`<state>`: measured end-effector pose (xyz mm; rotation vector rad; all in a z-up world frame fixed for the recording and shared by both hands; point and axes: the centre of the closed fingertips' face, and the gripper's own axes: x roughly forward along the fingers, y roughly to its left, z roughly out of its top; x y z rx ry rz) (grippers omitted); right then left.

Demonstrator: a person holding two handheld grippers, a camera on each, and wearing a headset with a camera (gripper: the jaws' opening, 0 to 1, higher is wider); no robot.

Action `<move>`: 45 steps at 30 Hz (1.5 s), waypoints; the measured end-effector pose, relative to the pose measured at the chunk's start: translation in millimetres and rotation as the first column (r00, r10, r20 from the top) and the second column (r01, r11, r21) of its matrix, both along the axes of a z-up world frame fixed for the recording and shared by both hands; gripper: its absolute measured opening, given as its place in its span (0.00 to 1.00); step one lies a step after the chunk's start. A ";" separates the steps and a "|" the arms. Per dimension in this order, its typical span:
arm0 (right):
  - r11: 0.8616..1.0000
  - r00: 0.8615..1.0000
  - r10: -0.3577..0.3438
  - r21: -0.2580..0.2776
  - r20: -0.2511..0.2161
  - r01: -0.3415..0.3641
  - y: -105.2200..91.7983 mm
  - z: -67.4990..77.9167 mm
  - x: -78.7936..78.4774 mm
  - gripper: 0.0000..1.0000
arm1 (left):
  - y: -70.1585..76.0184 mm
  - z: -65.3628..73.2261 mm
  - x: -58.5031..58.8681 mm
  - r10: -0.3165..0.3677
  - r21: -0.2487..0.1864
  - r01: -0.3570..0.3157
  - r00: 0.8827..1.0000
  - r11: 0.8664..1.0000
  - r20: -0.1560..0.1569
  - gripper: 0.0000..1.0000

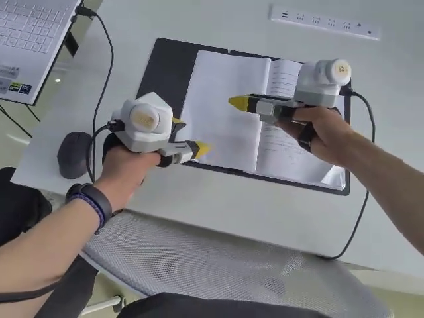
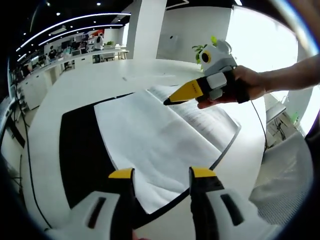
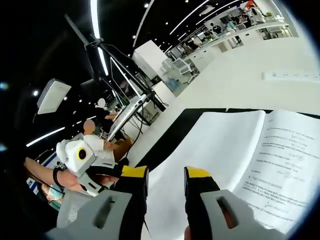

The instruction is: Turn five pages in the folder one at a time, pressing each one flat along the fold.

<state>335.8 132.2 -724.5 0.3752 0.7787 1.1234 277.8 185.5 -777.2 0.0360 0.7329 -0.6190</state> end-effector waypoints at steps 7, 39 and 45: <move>1.000 1.000 0.001 -0.031 0.000 -0.001 -15.8 -14.1 5.9 0.24 | 3.6 -19.4 -2.4 -0.002 0.053 0.004 0.999 0.999 -0.038 0.34; 0.994 0.993 -0.110 -0.017 -0.034 0.110 -39.7 -56.4 82.9 0.11 | 13.7 -32.8 -5.6 -0.027 0.159 0.031 0.999 0.987 -0.027 0.24; 0.991 0.989 -0.134 -0.013 -0.058 0.133 -43.1 -71.1 82.3 0.07 | 13.8 -33.2 -5.1 -0.021 0.161 0.026 0.999 0.987 -0.031 0.24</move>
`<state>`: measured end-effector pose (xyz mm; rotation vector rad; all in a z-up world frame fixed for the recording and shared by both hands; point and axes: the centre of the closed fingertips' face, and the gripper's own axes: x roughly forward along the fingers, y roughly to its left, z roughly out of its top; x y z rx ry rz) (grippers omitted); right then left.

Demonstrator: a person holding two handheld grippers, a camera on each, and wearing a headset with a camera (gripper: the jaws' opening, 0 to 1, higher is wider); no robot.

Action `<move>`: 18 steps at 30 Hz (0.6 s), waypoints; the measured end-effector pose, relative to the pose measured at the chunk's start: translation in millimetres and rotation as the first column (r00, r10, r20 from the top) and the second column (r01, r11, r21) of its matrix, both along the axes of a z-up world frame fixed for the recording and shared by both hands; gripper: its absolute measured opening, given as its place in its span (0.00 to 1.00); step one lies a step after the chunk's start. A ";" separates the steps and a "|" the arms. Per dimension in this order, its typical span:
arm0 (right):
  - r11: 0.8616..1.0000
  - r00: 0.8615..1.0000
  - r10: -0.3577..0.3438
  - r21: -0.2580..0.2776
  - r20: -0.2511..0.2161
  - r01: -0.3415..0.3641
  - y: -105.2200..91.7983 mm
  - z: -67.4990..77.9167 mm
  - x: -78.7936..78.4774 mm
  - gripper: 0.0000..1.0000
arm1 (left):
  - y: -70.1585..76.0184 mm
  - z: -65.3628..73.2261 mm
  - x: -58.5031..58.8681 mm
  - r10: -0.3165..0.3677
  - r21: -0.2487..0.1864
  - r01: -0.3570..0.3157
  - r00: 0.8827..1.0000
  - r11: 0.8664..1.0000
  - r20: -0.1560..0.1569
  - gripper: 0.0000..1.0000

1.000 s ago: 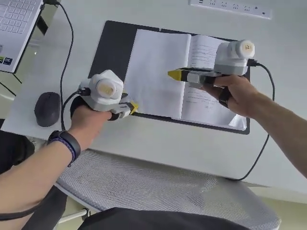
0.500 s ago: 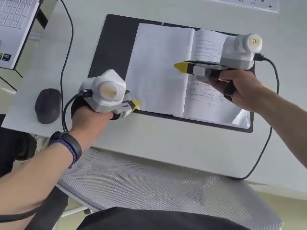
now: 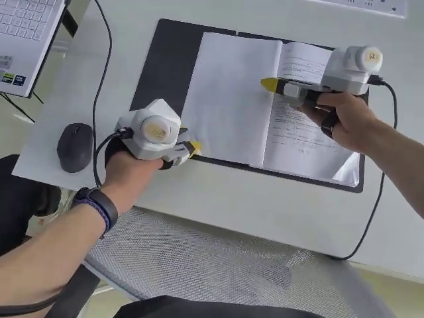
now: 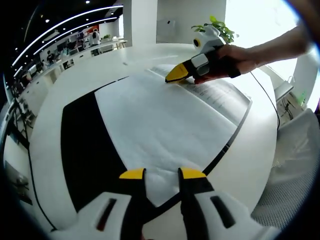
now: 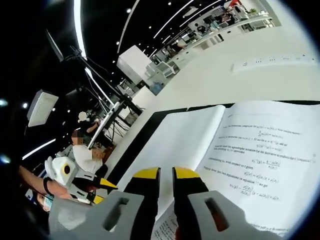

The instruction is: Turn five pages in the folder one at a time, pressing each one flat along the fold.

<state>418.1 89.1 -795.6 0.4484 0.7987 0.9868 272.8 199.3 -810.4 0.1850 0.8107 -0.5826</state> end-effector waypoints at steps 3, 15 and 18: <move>1.000 1.000 -0.004 0.008 -0.002 0.004 -3.1 -1.9 0.9 0.05 | -0.2 1.2 -0.4 0.002 -0.003 -0.002 1.000 1.000 -0.003 0.24; 0.999 1.000 -0.020 0.029 -0.010 0.020 -0.5 -4.2 16.0 0.00 | -2.1 4.0 -2.5 0.008 -0.007 -0.008 1.000 1.000 -0.003 0.25; 0.998 0.999 -0.043 0.039 -0.013 0.043 1.1 -4.7 26.2 0.00 | -2.0 3.8 -2.2 0.007 -0.007 -0.008 1.000 1.000 -0.004 0.25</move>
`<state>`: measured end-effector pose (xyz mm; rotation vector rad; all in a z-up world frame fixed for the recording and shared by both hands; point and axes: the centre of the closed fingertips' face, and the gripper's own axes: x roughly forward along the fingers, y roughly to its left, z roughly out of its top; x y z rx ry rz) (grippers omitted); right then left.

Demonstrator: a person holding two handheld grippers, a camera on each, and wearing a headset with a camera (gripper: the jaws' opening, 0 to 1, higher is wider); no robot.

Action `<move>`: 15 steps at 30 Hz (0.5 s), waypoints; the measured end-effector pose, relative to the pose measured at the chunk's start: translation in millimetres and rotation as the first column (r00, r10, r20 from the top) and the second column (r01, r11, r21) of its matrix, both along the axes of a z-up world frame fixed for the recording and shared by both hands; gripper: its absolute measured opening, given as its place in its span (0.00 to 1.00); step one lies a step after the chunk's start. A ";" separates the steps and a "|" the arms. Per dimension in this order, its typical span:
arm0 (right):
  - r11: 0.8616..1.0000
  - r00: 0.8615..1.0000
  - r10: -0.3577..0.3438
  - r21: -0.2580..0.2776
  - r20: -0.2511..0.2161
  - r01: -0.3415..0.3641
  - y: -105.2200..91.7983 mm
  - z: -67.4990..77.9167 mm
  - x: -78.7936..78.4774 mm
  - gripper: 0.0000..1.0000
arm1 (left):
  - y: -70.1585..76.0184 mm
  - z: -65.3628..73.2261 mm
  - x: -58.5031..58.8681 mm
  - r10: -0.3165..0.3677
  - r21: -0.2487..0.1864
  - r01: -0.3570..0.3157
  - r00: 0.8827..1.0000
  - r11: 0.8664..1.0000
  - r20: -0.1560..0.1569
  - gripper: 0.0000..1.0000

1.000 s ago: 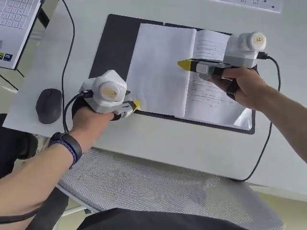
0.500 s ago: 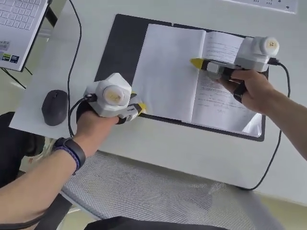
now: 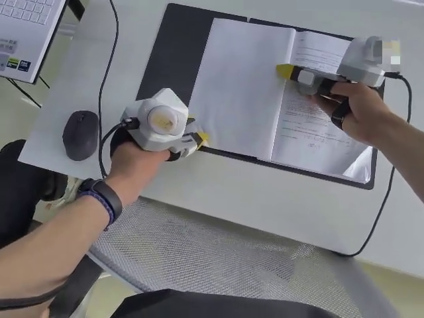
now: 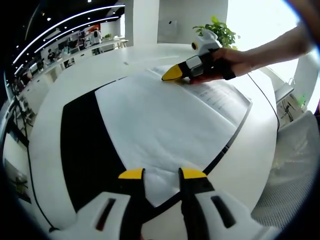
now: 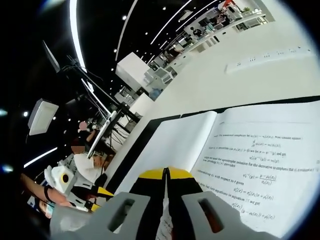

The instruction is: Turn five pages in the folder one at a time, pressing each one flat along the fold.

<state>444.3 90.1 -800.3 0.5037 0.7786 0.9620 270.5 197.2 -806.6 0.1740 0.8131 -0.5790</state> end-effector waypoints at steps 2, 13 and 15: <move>1.000 1.000 -0.024 0.008 -0.002 0.024 0.1 -1.7 13.4 0.00 | 0.1 -0.1 0.1 0.000 0.000 0.000 1.000 1.000 0.000 0.25; 0.958 0.965 -0.223 0.153 -0.137 0.243 -6.8 -1.8 65.1 0.00 | 1.3 -0.7 1.1 0.000 -0.011 0.000 1.000 1.000 -0.005 0.25; 0.957 0.965 -0.230 0.151 -0.127 0.248 -7.1 -3.0 70.5 0.00 | 1.7 -0.6 1.2 0.002 -0.014 -0.002 1.000 1.000 -0.002 0.24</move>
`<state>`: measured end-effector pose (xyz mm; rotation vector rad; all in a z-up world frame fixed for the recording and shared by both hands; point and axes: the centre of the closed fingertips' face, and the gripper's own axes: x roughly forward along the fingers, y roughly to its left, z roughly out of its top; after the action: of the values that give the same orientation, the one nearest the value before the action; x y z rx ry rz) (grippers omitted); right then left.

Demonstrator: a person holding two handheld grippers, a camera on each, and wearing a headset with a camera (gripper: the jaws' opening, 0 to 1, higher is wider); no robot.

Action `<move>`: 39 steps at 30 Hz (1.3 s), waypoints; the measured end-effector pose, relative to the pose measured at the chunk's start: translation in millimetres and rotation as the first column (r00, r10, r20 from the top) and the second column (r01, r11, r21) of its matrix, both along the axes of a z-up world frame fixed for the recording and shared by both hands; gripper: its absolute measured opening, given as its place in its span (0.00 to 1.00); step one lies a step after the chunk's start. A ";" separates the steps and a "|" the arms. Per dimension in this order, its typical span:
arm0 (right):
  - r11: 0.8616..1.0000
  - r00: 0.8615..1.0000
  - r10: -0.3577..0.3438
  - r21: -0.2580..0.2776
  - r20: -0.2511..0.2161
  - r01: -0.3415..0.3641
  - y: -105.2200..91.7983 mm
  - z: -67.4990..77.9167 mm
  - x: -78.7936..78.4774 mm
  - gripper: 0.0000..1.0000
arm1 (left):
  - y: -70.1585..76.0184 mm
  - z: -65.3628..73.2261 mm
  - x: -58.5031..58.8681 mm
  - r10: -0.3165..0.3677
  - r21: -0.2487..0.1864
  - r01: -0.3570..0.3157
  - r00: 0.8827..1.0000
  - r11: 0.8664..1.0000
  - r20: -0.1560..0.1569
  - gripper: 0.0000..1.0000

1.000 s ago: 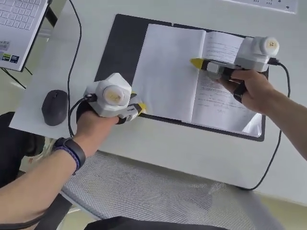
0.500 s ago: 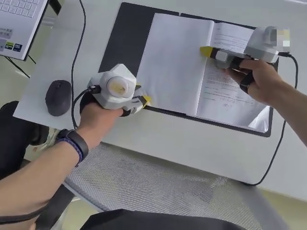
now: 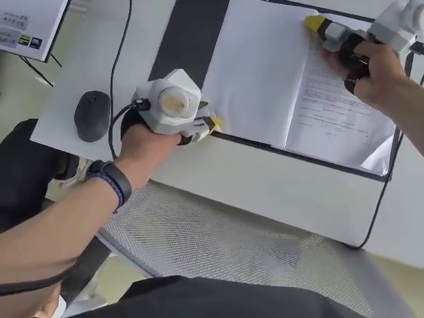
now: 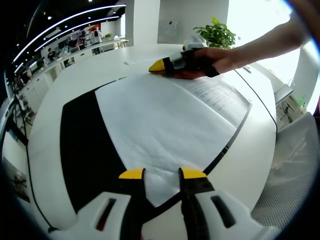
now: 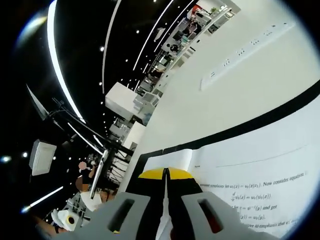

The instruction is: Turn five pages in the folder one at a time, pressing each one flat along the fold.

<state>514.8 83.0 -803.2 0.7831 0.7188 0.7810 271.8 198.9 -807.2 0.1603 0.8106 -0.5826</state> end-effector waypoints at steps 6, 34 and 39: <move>0.998 0.998 -0.060 0.010 -0.010 0.060 -2.1 -2.5 19.9 0.00 | 0.4 0.1 0.5 0.007 -0.007 -0.007 1.000 1.000 0.005 0.24; 0.997 0.996 0.083 -0.013 0.019 -0.082 4.4 1.5 -18.1 0.00 | 1.9 0.0 2.1 0.015 -0.014 -0.015 1.000 1.000 0.009 0.24; 0.989 0.989 0.145 -0.013 0.035 -0.144 4.5 1.1 -44.6 0.00 | 2.4 0.3 2.2 0.015 -0.018 -0.015 1.000 1.000 0.008 0.23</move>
<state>470.2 87.5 -802.1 0.7111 0.7528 0.9194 273.9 201.2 -806.9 0.1396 0.7976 -0.5745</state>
